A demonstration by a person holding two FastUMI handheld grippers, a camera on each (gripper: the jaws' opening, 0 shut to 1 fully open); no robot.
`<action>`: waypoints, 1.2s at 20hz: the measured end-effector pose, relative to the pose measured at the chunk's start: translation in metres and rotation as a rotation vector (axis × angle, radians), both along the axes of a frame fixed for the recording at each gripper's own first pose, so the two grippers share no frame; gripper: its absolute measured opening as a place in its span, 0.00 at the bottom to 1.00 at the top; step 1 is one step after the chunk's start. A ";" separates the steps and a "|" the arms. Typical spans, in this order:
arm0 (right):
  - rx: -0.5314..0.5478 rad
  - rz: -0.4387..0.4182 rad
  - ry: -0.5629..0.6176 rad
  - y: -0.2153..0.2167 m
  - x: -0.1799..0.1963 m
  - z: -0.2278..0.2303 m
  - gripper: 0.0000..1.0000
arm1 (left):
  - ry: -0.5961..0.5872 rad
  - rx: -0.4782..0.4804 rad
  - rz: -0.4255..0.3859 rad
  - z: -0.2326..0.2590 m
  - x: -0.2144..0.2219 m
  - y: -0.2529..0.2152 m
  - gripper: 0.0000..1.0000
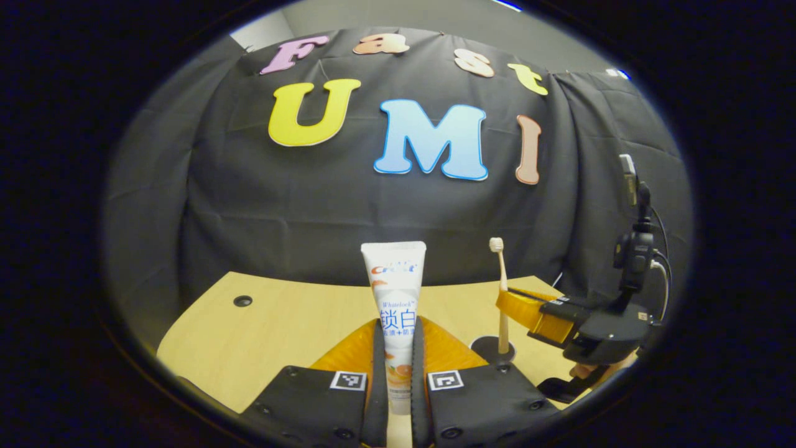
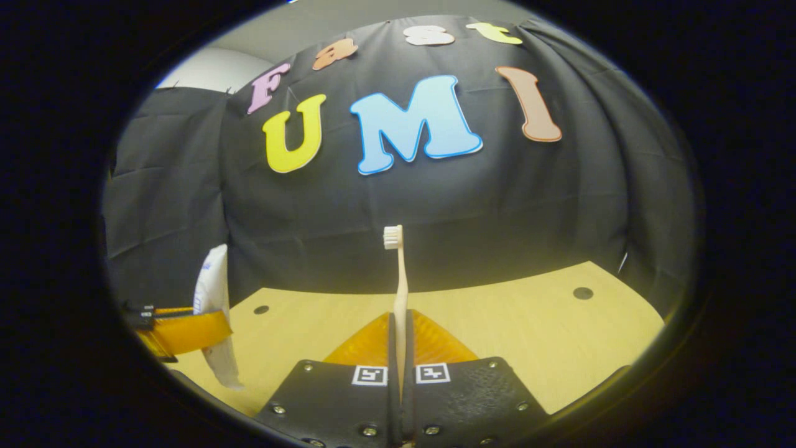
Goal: Put the toothbrush and toothpaste on the desktop into the cup, then pick up the cup and place it on the coaster on the desktop.
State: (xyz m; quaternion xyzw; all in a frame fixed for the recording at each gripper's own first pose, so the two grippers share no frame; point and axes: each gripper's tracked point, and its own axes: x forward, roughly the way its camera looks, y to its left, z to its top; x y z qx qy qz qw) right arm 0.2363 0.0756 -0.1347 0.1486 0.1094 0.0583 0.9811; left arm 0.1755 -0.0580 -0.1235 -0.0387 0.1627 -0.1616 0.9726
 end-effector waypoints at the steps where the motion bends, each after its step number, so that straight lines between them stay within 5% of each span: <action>1: -0.005 0.005 0.011 0.001 0.002 -0.006 0.02 | 0.001 0.000 0.000 0.000 0.001 -0.002 0.20; 16: -0.176 0.066 0.104 0.008 -0.016 -0.051 0.07 | 0.067 -0.030 0.038 -0.023 0.005 -0.012 0.22; 21: -0.200 0.083 0.124 0.010 -0.026 -0.052 0.38 | 0.075 -0.036 0.043 -0.027 0.005 -0.017 0.21; 24: -0.214 0.095 0.097 0.016 -0.039 -0.039 0.43 | 0.074 -0.041 0.046 -0.029 0.005 -0.019 0.22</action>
